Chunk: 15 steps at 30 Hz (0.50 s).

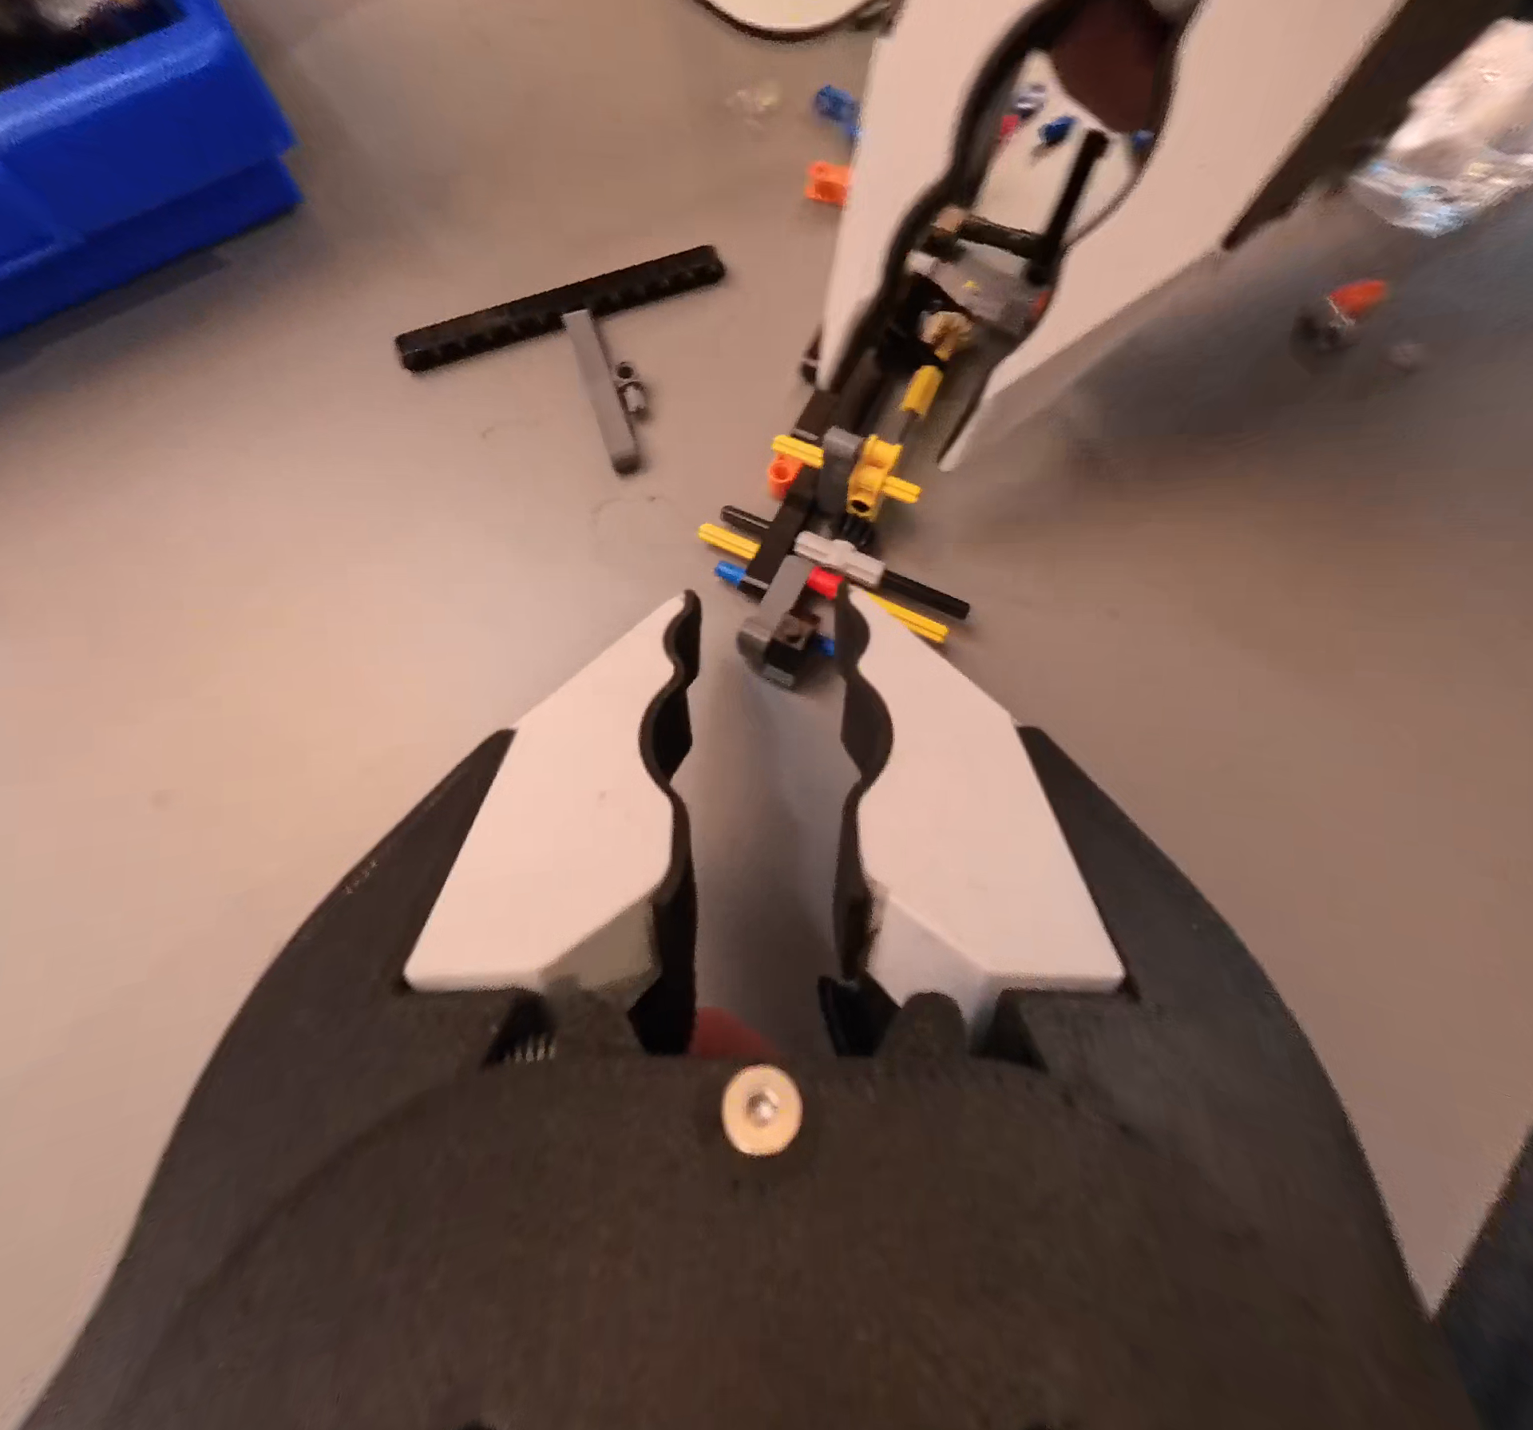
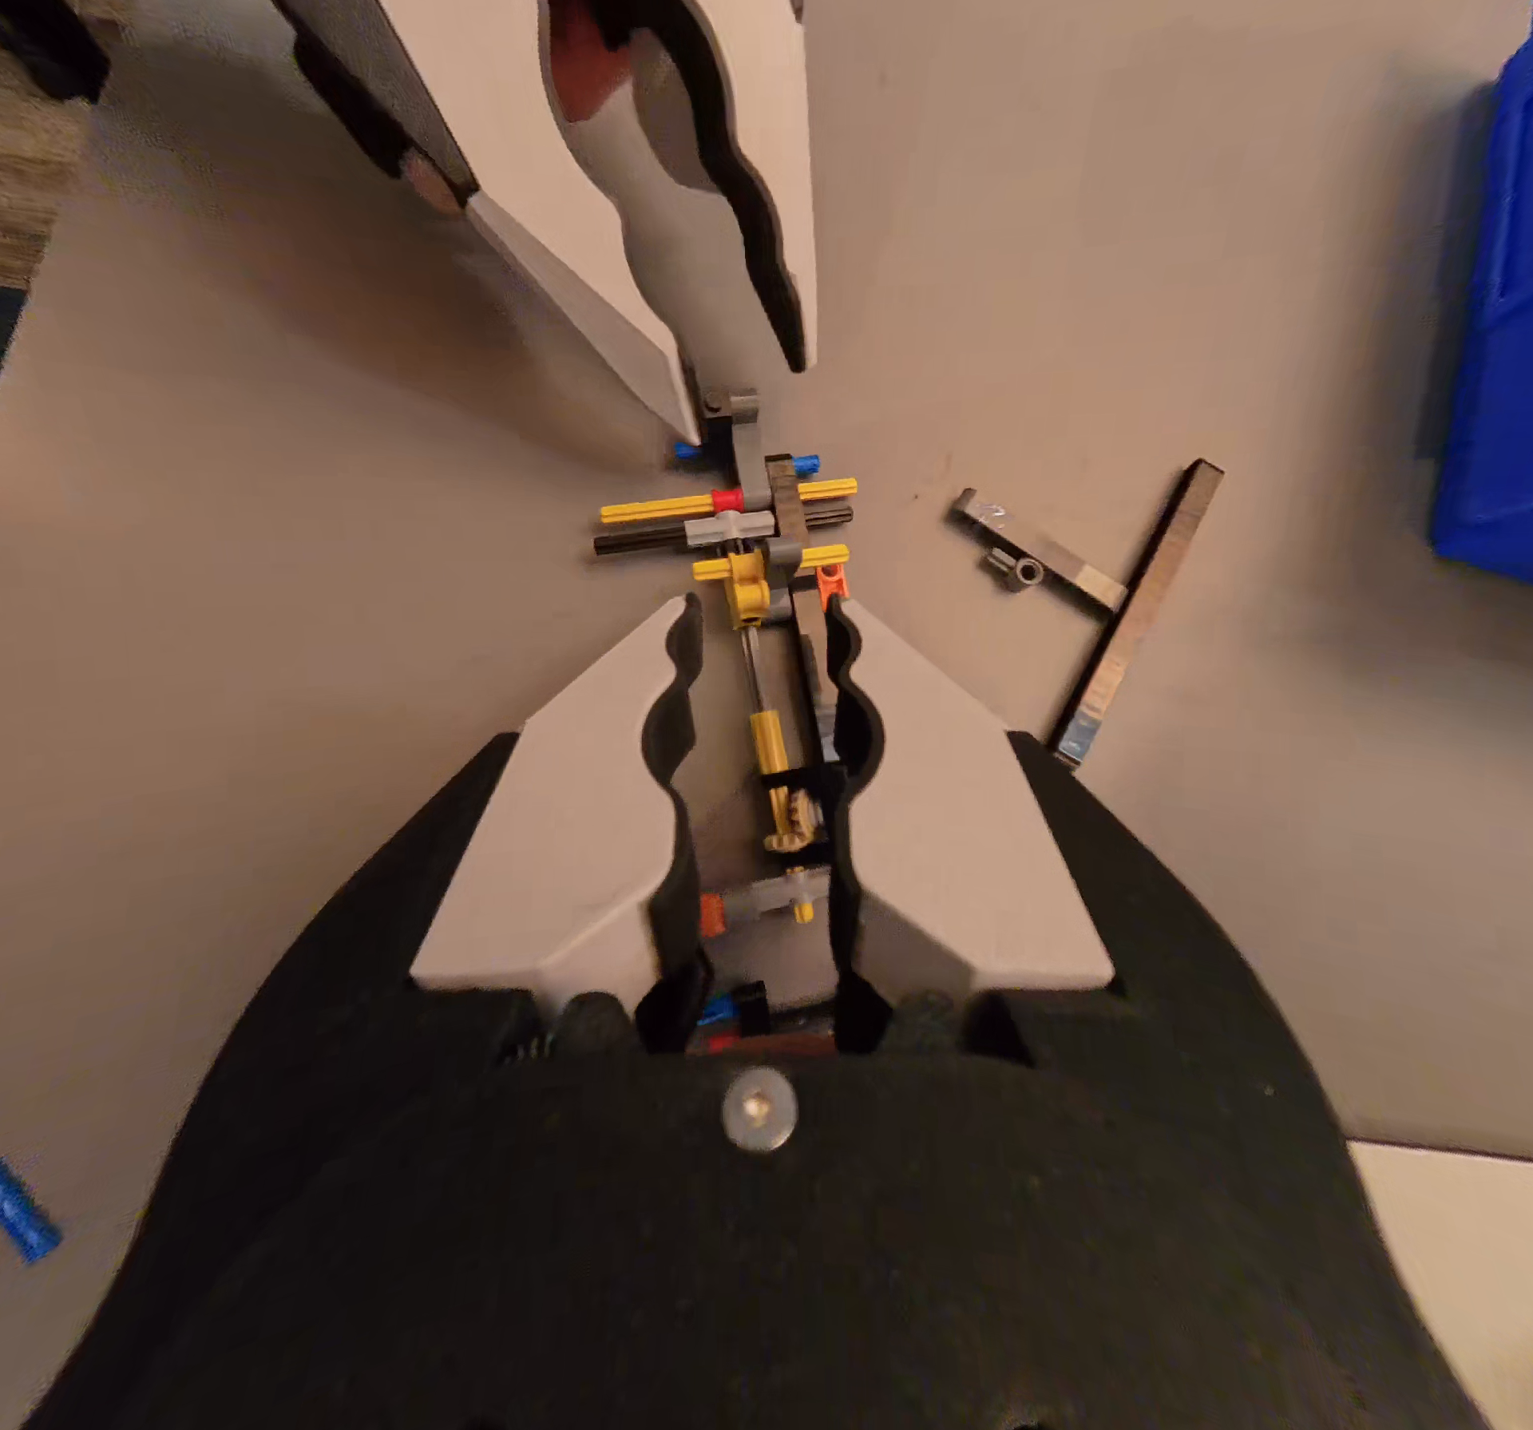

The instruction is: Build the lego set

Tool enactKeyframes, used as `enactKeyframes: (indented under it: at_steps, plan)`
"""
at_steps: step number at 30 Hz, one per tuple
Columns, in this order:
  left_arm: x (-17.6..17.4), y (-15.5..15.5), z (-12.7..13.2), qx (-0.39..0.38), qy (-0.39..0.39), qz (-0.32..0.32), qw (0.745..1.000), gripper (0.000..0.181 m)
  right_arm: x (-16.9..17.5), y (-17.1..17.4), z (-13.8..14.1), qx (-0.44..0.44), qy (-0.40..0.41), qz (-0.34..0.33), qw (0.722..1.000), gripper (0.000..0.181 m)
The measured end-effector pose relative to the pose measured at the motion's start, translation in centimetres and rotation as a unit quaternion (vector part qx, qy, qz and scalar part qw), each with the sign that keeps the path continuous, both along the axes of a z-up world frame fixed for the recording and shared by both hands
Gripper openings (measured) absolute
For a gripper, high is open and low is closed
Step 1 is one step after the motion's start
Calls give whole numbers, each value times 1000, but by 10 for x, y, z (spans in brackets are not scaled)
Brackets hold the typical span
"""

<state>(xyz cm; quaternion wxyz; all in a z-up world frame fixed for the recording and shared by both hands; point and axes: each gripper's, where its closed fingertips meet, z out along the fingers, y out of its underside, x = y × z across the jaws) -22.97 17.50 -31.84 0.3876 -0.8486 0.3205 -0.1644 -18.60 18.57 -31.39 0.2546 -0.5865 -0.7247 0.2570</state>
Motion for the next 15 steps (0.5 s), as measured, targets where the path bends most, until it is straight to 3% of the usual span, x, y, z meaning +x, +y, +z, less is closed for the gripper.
enactKeyframes:
  at_steps: [5, 7, 15]
  plan:
    - [-2, 2, -6, -13, 30, 85, 996, 26, 0, 7, -7, 22, -4, -31, 999, 25]
    - [-5, 3, -6, -4, 40, 116, 992, 16, 0, 9, -9, 30, -8, -37, 999, 24]
    - [-4, 1, -8, -13, 36, 159, 987, 12, 5, 10, -17, 20, -30, -38, 999, 5]
